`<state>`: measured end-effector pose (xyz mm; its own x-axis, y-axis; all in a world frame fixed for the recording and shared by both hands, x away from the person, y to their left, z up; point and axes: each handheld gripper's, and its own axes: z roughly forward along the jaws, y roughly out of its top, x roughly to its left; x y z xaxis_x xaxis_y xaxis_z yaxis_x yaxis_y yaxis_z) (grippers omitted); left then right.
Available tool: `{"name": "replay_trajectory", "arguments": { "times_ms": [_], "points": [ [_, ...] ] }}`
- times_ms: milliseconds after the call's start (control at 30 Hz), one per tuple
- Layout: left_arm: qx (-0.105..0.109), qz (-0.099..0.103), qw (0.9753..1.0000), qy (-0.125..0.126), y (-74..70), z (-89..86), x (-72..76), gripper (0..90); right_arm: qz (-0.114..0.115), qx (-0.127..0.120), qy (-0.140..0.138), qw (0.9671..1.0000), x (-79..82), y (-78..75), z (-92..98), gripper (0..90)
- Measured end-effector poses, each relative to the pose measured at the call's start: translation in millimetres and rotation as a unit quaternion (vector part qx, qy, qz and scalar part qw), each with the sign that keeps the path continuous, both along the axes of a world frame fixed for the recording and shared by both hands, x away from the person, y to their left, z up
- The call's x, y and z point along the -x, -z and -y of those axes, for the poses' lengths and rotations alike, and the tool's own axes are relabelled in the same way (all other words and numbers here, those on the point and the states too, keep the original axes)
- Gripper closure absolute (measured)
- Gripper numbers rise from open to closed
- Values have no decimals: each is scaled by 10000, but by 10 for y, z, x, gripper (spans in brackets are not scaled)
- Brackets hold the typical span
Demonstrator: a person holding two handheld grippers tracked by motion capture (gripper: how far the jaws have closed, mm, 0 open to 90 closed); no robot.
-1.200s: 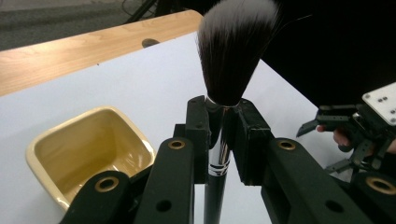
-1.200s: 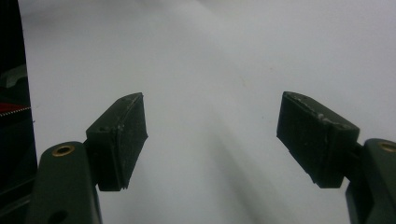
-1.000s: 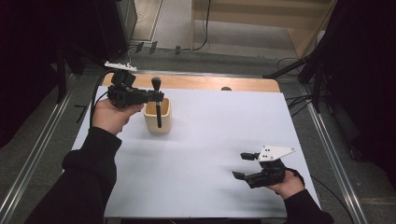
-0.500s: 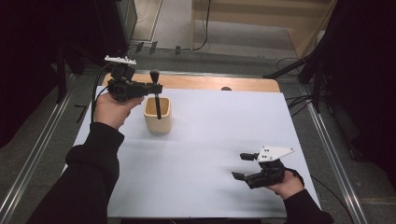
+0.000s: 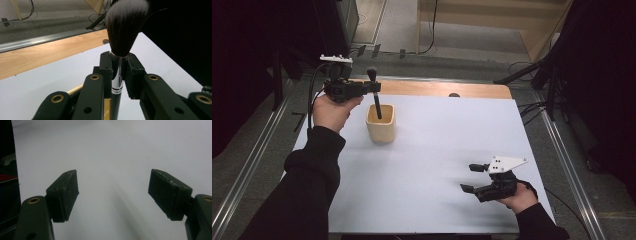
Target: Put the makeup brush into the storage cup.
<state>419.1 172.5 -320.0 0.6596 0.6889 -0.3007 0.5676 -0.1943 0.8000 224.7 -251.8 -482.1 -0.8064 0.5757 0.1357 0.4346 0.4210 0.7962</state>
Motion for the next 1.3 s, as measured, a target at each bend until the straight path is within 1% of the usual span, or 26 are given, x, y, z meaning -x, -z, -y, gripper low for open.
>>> {"name": "replay_trajectory", "arguments": {
  "times_ms": [67,133,300,333,500,567,667,700,767,1000,1067,1100,1167,1200,1300],
  "points": [
    [-12,13,10000,-5,15,-1,-13,785,5,20,-27,10000,1,2,-3,253],
    [-58,-42,10000,-54,67,-6,-58,785,6,13,-46,10000,3,1,-8,253],
    [-28,-47,9999,-130,107,-12,-99,785,12,10,-39,10000,2,-1,-5,252],
    [24,-61,9999,-112,119,-4,-114,785,8,9,-40,10000,1,-1,-5,253],
    [-61,-37,9999,-143,158,25,-139,785,-3,-1,-73,10000,4,1,-16,253],
    [-51,-36,9998,-166,180,33,-146,785,-5,-5,-78,10000,4,0,-15,252],
    [-103,-7,9998,-182,214,54,-157,785,-10,-10,-70,10000,3,0,-10,253],
    [-112,-18,9998,-163,229,59,-167,785,-9,-11,-70,10000,2,0,-8,253],
    [-195,-12,9997,-152,255,71,-184,785,-13,-14,-67,10000,2,-1,-8,253],
    [-236,-53,9996,-144,329,101,-206,785,-26,0,-80,10000,0,5,-16,253],
    [-152,-57,9997,-157,352,90,-211,784,-18,-14,-81,10000,2,1,-14,253],
    [-108,-92,9997,-183,386,73,-219,785,-19,-9,-74,10000,5,-3,-13,253],
    [-102,-93,9997,-202,409,65,-223,785,-17,-11,-69,10000,6,-5,-13,253],
    [-94,-140,9996,-211,432,61,-227,785,-15,-6,-68,10000,5,-6,-12,253],
    [-142,-177,9994,-256,511,58,-226,784,-8,1,-75,10000,1,-4,-13,253]
  ]
}}
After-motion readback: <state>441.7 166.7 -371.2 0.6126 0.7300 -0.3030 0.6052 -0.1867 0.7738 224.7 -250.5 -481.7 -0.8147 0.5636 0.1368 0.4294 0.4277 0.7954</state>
